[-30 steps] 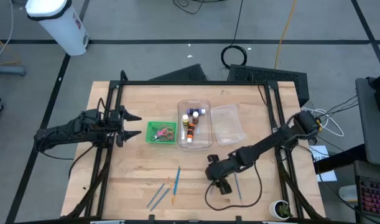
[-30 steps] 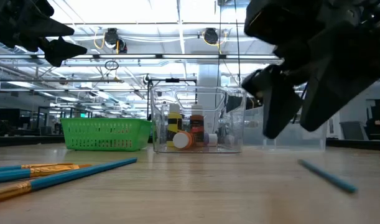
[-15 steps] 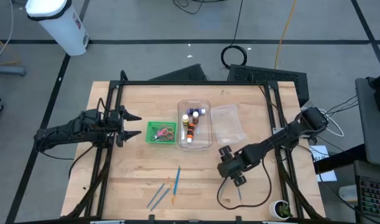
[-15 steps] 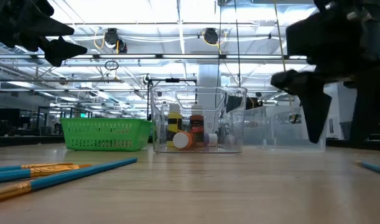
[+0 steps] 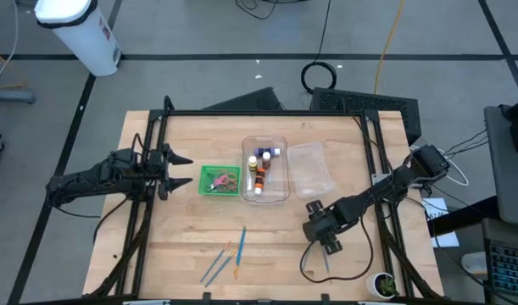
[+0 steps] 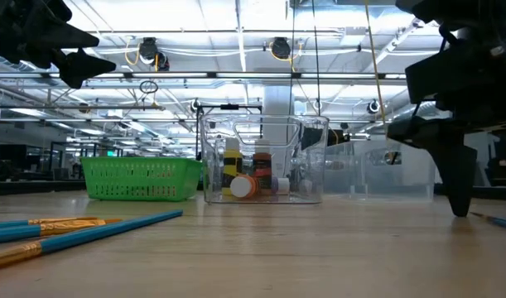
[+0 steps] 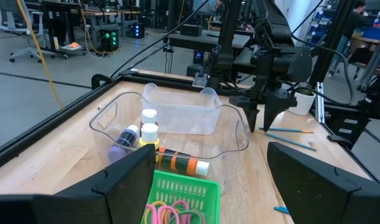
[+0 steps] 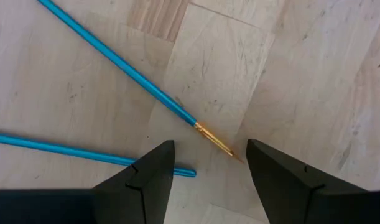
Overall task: Pick & Place Paint Supplies
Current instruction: Put the blue paint brush into the white bin
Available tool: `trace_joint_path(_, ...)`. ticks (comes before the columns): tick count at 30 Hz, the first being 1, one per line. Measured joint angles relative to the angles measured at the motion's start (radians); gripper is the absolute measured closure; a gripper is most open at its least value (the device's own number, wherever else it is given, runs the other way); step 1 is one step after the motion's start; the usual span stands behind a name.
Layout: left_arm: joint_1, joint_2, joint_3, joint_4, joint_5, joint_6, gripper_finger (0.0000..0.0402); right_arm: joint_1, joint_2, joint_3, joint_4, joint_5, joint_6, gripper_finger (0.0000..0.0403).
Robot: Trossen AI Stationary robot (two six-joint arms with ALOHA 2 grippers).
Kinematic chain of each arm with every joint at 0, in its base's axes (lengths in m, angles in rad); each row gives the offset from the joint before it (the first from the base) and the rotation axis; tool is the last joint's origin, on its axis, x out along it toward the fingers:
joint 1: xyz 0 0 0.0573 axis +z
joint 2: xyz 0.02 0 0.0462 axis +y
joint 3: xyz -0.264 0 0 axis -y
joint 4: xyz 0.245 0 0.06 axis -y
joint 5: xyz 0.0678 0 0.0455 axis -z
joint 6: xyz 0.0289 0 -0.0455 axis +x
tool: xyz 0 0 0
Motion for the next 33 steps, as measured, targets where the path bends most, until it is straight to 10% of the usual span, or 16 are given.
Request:
trace_joint_path(11,0.000,0.000,0.000,0.003,0.000,0.000,0.0091,0.012,0.002,-0.003,0.048,-0.001,-0.031,0.0214)
trace_joint_path(33,0.000,0.000,0.000,0.002,0.000,0.000,0.0091,0.012,0.004,-0.002,0.052,-0.003,-0.031,0.0398)
